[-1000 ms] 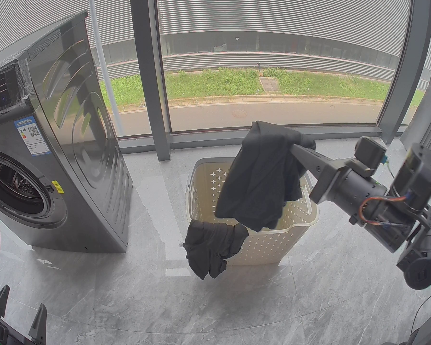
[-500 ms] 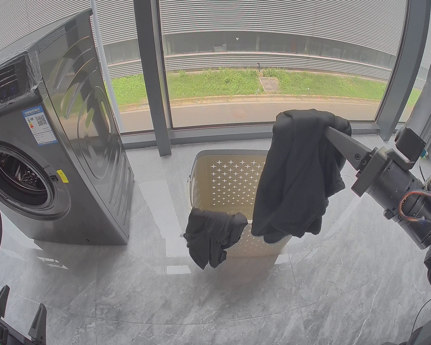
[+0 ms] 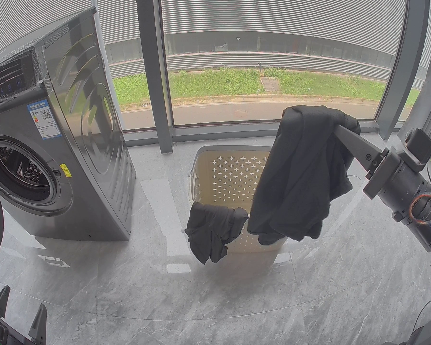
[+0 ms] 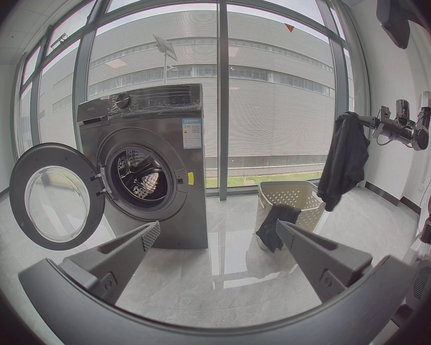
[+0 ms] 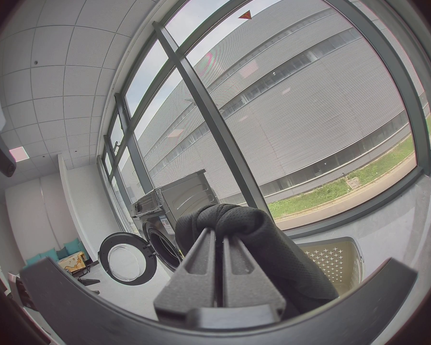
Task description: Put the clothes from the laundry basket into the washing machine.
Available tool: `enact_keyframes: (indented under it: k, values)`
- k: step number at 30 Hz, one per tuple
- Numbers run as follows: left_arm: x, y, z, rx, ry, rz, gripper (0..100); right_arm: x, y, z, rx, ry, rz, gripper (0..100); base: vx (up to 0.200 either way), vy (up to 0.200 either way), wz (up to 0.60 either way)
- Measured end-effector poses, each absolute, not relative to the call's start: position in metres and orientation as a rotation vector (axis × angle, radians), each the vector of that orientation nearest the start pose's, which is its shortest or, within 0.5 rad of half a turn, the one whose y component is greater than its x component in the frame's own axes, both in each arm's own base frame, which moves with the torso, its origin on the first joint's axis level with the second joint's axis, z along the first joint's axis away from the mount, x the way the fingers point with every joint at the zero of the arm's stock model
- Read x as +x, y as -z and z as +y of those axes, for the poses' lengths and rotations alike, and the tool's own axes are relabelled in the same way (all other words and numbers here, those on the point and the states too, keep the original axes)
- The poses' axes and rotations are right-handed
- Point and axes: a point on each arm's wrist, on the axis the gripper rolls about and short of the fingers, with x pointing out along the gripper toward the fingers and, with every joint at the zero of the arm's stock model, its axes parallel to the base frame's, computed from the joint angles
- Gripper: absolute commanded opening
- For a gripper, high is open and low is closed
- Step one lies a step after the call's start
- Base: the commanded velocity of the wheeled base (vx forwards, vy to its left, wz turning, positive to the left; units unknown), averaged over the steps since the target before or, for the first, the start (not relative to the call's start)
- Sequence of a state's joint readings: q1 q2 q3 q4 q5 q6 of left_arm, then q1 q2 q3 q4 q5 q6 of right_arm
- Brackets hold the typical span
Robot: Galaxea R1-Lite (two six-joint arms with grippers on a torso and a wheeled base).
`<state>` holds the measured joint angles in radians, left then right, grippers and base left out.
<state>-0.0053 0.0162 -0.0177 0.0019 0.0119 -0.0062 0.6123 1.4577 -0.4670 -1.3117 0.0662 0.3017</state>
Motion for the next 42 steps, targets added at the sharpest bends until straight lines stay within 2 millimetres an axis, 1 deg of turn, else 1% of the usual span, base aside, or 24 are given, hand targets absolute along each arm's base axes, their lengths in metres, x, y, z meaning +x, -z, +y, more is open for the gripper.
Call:
enact_keyframes:
  k: [9, 17, 32, 42]
  values:
    - [-0.023, -0.081, 0.001, -0.012, -0.015, 0.001, 100, 0.176, -0.221, 0.132, 0.371, -0.743, -0.191, 0, 0.0, 0.2, 0.0]
    - [-0.023, -0.08, 0.0, -0.013, -0.012, 0.002, 100, 0.173, -0.222, 0.134, 0.37, -0.762, -0.188, 0, 0.0, 0.2, 0.0]
    - [-0.023, -0.08, 0.001, -0.022, -0.013, 0.002, 100, 0.169, -0.21, 0.132, 0.351, -0.78, -0.142, 0, 0.0, 0.2, 0.0]
    - [-0.023, -0.08, 0.001, -0.023, -0.012, 0.001, 100, 0.168, -0.212, 0.133, 0.351, -0.799, -0.149, 0, 0.0, 0.2, 0.0]
